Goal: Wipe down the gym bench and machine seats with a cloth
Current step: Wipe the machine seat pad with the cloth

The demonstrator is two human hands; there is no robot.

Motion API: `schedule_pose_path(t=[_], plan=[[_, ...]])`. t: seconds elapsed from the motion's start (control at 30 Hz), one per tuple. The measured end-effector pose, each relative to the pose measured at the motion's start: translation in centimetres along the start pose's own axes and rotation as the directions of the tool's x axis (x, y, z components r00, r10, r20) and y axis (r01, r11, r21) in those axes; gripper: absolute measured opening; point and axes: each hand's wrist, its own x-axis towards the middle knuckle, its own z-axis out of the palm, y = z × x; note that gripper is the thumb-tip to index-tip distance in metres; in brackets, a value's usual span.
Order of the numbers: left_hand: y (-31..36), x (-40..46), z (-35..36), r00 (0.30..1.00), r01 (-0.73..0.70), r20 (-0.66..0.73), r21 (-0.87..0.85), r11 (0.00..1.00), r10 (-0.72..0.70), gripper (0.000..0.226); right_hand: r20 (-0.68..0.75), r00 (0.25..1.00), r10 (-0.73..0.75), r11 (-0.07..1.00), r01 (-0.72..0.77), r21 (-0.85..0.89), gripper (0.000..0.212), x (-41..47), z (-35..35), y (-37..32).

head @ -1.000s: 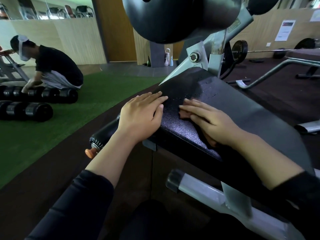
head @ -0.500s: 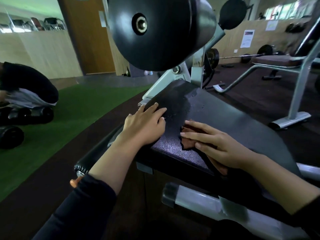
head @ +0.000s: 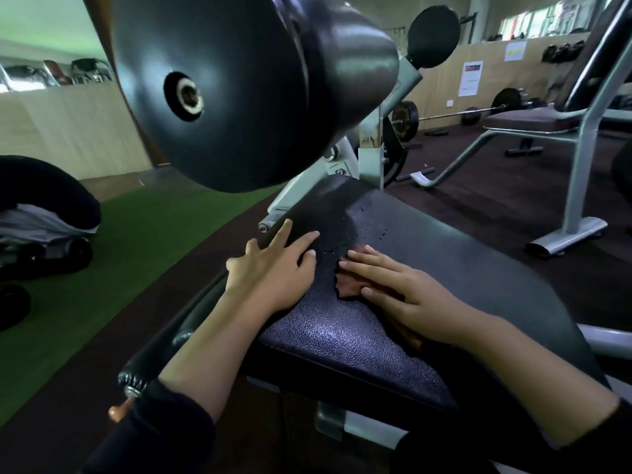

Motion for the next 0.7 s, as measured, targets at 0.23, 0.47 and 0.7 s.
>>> schedule_pose_path(t=[0.23, 0.47, 0.7], plan=[[-0.3, 0.6, 0.0, 0.999, 0.038, 0.004, -0.023, 0.999, -0.038, 0.042, 0.075, 0.995, -0.071, 0.997, 0.074, -0.033, 0.046, 1.9, -1.1, 2.7], [0.3, 0.8, 0.4, 0.996, 0.088, -0.009, -0.007, 0.996, -0.088, 0.043, 0.073, 0.986, -0.149, 0.987, 0.153, -0.051, 0.045, 1.9, -0.9, 3.0], [1.6, 2.8, 0.7, 0.99, 0.139, -0.037, 0.04, 0.989, -0.138, 0.049, 0.024, 0.983, -0.18, 0.983, 0.181, -0.039, 0.042, 2.3, -0.8, 2.8]])
